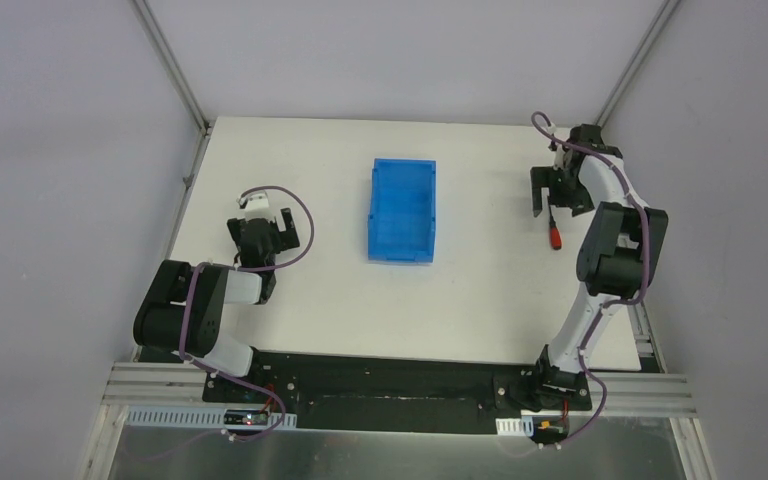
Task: Put the screwdriver in the bin
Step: Pick up the screwdriver from the center of the board.
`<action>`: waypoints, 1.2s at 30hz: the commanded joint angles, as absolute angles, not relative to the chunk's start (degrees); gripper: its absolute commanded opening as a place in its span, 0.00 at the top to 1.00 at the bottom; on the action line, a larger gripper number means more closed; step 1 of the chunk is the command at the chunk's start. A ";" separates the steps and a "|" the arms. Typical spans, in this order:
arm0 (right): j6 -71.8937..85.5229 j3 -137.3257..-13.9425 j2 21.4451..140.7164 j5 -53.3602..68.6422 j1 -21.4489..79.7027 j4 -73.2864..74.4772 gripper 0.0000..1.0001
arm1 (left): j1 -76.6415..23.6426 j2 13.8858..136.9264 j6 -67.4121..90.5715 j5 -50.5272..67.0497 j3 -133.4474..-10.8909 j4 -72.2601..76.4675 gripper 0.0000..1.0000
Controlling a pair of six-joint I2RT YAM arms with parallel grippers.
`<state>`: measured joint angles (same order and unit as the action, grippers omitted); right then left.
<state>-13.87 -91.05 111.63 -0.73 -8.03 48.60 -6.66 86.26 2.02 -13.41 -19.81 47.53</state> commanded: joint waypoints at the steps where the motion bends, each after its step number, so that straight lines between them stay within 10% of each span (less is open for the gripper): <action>1: -14.17 -90.98 113.96 -0.44 -7.82 46.46 0.02 | -6.41 86.20 2.37 -14.15 -20.60 48.60 0.01; 36: -14.29 -87.50 122.97 4.39 -12.04 44.91 0.14 | -6.37 86.22 2.37 -14.15 -20.57 48.54 0.01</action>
<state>-13.47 -90.06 119.92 2.39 -11.27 45.21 -6.66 86.26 2.02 -13.41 -19.81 47.53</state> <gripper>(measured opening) 0.876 0.992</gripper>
